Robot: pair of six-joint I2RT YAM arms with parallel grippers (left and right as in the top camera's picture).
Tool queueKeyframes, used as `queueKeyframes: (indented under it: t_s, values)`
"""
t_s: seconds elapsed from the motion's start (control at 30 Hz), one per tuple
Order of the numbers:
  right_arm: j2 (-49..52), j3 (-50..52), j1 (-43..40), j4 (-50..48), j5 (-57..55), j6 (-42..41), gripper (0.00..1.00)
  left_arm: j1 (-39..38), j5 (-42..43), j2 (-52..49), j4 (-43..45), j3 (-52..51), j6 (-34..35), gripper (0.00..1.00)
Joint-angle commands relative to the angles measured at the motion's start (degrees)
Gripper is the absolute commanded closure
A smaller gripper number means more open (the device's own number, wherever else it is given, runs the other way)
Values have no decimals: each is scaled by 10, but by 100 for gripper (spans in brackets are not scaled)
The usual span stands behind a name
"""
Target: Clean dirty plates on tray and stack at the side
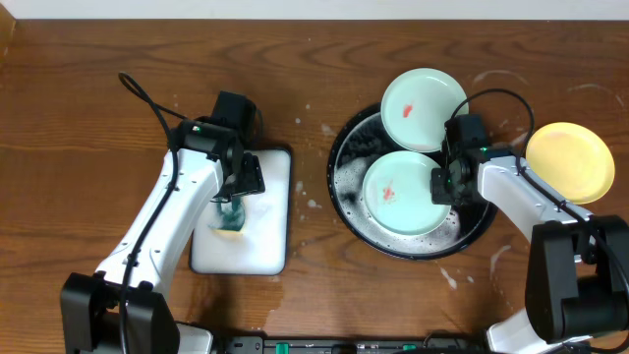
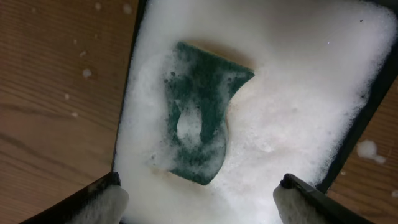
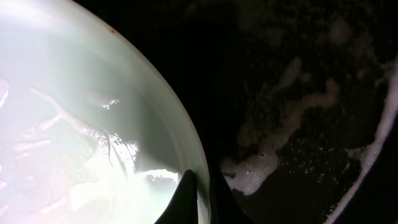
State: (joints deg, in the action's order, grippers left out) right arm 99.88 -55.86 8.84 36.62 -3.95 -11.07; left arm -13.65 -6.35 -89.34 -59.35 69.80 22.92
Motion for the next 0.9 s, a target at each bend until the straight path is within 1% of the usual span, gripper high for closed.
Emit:
queueKeyframes:
  t_s: [0.0,0.1,0.3,0.4,0.43,0.53,0.63,0.73,0.83,0.87]
  values:
    - [24,12,2,-14,48,36,99,2,-4,6,-2,-3,3,19]
    - [22,12,2,-20,73,59,99,2,-4,6,-2,-3,3,19]
    - [23,12,2,-23,81,57,99,2,-4,6,-1,-3,3,19]
    - [23,12,2,-23,81,49,99,2,-3,6,64,-3,3,19]
    - [23,12,2,-22,81,47,99,2,0,6,68,-3,3,19]
    - [23,12,2,-17,82,38,99,2,23,6,67,-3,3,19]
    - [23,12,2,-17,84,38,99,2,54,6,45,-3,-2,18]
    - [23,12,2,-17,83,38,99,3,27,-1,34,-4,0,19]
    - [23,12,2,-13,84,38,99,3,-38,-7,23,-21,57,19]
    - [23,12,2,-12,83,38,99,4,-50,-7,27,-30,64,19]
